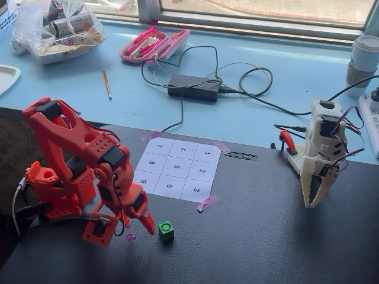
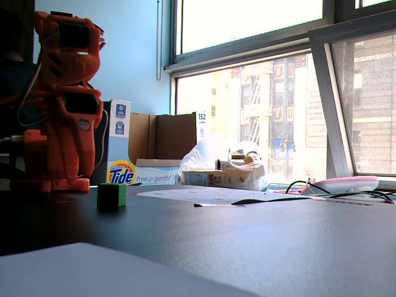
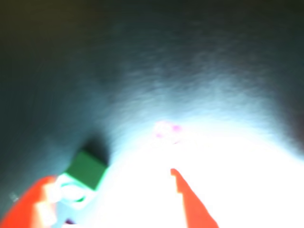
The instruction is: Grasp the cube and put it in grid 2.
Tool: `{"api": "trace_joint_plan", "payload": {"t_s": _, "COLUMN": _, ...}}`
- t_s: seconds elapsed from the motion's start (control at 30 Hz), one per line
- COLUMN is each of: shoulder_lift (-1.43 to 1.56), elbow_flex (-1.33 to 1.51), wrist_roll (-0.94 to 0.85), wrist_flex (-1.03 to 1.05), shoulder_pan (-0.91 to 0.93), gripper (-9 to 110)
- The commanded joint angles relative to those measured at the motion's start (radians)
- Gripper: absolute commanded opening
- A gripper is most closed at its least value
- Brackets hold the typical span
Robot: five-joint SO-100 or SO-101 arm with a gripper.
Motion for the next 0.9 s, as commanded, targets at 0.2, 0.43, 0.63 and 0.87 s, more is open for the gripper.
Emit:
{"api": "trace_joint_plan", "payload": {"t_s": 0.2, "shoulder_lift": -0.138, "elbow_flex": -0.301, "wrist_roll": 0.015, "wrist_flex": 0.15, "shoulder_pan": -0.071, "gripper": 46}}
{"api": "trace_joint_plan", "payload": {"t_s": 0.43, "shoulder_lift": -0.229, "elbow_flex": -0.279, "wrist_roll": 0.017, "wrist_flex": 0.078, "shoulder_pan": -0.089, "gripper": 46}}
{"api": "trace_joint_plan", "payload": {"t_s": 0.63, "shoulder_lift": -0.31, "elbow_flex": -0.227, "wrist_roll": 0.017, "wrist_flex": -0.037, "shoulder_pan": -0.11, "gripper": 45}}
{"api": "trace_joint_plan", "payload": {"t_s": 0.87, "shoulder_lift": -0.357, "elbow_flex": -0.354, "wrist_roll": 0.031, "wrist_flex": 0.031, "shoulder_pan": -0.149, "gripper": 44}}
